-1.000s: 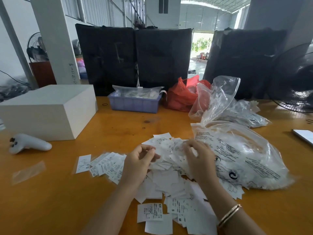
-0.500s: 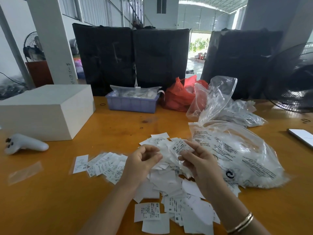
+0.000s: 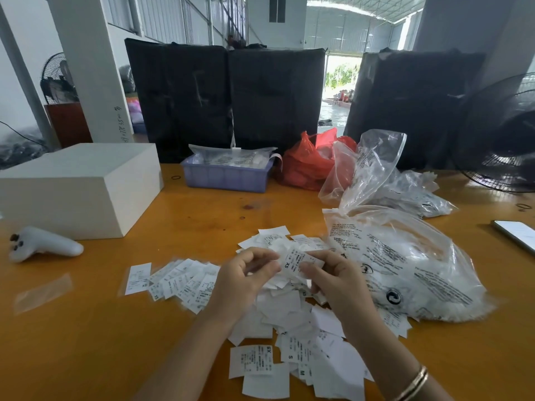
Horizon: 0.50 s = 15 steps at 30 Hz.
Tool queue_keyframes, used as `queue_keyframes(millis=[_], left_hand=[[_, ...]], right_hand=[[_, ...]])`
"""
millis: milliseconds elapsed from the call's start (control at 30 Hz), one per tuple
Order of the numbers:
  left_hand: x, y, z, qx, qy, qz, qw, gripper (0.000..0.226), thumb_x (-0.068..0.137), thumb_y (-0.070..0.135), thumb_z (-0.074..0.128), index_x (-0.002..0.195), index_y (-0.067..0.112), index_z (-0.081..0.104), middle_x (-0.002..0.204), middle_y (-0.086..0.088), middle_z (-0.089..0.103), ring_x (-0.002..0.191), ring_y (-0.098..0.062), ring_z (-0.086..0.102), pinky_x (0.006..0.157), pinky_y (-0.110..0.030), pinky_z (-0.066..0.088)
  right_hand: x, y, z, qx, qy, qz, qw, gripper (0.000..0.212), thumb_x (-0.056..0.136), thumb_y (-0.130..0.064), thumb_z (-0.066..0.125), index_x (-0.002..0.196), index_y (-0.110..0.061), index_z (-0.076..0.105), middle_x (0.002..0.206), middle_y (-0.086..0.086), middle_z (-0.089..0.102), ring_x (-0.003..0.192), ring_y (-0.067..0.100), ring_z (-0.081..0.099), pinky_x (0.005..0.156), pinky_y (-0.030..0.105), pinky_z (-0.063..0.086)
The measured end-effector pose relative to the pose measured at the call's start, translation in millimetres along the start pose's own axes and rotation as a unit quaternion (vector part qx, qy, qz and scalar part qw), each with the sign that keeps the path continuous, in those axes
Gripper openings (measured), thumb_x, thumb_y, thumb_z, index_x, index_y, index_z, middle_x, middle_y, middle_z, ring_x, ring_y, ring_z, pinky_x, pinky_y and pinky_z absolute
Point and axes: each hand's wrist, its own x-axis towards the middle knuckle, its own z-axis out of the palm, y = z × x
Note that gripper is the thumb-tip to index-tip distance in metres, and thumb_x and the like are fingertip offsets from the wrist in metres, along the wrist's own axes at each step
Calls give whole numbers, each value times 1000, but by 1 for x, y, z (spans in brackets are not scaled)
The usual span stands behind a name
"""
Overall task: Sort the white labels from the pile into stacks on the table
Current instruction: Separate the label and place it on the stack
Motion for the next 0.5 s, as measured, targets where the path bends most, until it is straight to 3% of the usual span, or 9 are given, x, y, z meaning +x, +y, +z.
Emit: queue_keyframes(millis=[200, 267, 500], left_hand=[[0, 3, 0, -49, -8, -34, 998, 9, 77, 17, 75, 75, 26, 74, 74, 4, 74, 66, -3, 67, 60, -11, 49], [-1, 5, -1, -80, -12, -52, 995, 4, 69, 25, 77, 71, 25, 74, 74, 0, 74, 65, -6, 67, 59, -13, 50], [-1, 9, -5, -155, -15, -82, 984, 24, 51, 39, 80, 70, 26, 75, 75, -2, 72, 63, -7, 64, 60, -18, 51]], right_hand=[[-1, -1, 1, -29, -48, -2, 998, 12, 85, -8, 68, 83, -20, 70, 50, -9, 60, 44, 0, 52, 44, 11, 39], [0, 0, 0, -3, -33, 3, 999, 11, 86, -8, 67, 84, -18, 71, 51, -7, 60, 43, 3, 51, 43, 12, 39], [3, 1, -6, 64, 26, 17, 997, 10, 88, -13, 65, 81, -18, 72, 51, 5, 54, 44, 11, 46, 42, 19, 38]])
